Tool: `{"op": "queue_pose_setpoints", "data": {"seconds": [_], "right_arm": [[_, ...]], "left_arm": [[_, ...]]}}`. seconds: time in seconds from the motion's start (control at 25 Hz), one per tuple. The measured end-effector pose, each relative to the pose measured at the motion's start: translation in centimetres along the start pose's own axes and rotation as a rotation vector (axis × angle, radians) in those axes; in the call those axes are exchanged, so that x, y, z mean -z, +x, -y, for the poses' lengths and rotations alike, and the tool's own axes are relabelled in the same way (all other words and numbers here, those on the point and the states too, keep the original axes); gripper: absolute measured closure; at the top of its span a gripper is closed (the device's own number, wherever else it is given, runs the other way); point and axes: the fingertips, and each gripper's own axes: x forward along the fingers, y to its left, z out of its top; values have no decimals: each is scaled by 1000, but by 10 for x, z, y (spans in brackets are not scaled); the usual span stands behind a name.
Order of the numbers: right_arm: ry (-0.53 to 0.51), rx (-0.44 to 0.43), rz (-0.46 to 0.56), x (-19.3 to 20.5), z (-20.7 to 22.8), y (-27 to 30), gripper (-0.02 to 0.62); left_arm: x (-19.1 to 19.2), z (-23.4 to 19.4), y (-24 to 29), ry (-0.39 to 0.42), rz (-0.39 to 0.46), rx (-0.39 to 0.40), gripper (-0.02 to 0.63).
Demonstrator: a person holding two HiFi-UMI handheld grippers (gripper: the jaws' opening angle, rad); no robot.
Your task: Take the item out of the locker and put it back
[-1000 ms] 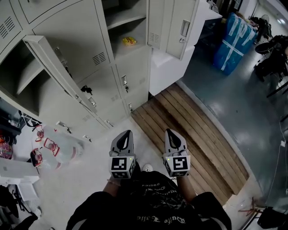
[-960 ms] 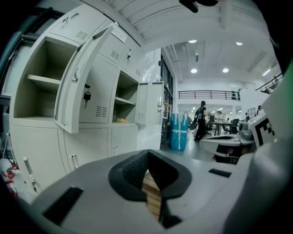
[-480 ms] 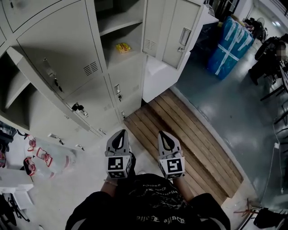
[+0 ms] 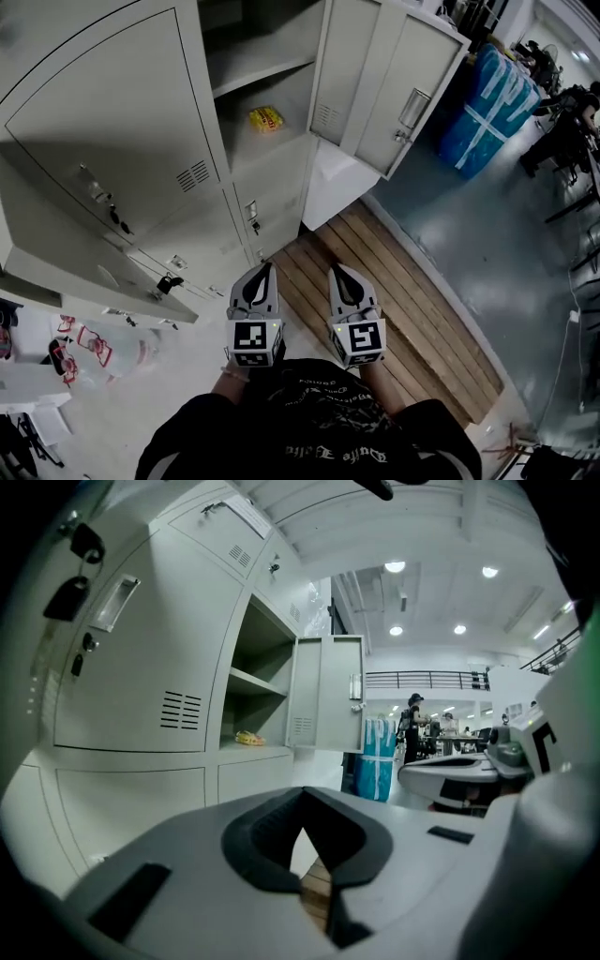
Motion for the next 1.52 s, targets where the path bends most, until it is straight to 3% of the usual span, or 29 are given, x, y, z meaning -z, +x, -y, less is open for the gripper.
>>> {"op": "queue_pose_setpoints", "data": {"seconds": [0.28,0.6,1.04,1.24,1.36,1.52], "right_arm": [[-1,-8,24,-18,-4,52,590],[13,10,46,-33,-4,94,589],[5,-79,48,-54,19,131,589],[24,-104,50,-61,35,151,584],[30,-146,36,-62,35,165,480],[6,-184,47,-69,32,181,475]], "left_arm": [[-10,-32,35,-7,9,-6,600],[-25,-33,57,-36,34,52,600],[-29,-63,71,-60,17,-123,600],[-33,-67,78,-57,24,-157,600],[-31,-71,81,-55,15,-178,600],[-31,-76,83,-50,15,-199,600]]}}
